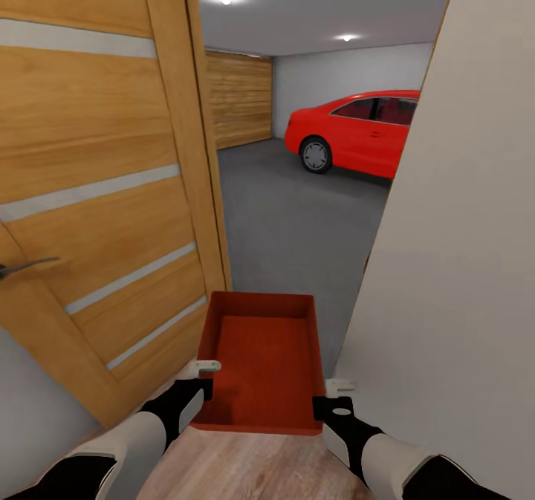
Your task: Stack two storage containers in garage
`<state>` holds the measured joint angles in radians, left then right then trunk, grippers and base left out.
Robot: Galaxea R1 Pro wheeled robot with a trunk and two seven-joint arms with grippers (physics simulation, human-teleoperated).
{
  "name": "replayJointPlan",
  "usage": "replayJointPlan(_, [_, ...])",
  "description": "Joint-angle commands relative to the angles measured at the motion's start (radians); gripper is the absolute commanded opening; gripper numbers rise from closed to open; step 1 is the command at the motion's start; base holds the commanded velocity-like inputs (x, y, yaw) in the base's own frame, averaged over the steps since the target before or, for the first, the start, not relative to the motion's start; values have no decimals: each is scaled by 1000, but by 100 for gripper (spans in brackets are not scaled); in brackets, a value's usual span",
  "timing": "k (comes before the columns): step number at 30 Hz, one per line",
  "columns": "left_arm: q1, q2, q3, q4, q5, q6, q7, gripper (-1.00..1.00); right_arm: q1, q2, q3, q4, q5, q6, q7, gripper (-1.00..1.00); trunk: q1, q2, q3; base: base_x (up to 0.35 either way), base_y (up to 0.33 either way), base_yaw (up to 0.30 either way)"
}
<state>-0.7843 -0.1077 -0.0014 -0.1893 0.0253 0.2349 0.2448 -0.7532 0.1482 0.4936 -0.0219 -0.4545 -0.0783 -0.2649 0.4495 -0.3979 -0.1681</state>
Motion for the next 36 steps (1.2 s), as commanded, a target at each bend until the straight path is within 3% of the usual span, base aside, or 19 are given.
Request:
replayJointPlan(1, [0, -1, -11, 2, 15, 6, 5, -100, -2, 1, -6, -6, 4, -14, -3, -100, 1, -2, -2, 35, 164, 0])
replayJointPlan(20, [0, -1, -11, 2, 15, 6, 6, -100, -2, 1, -6, -6, 4, -14, -3, -100, 1, -2, -2, 66, 303, -22])
replayJointPlan(36, [0, -1, -11, 2, 15, 4, 7, -100, -2, 2, -6, -6, 4, -14, -4, -100, 1, -2, -2, 1, 22, -243])
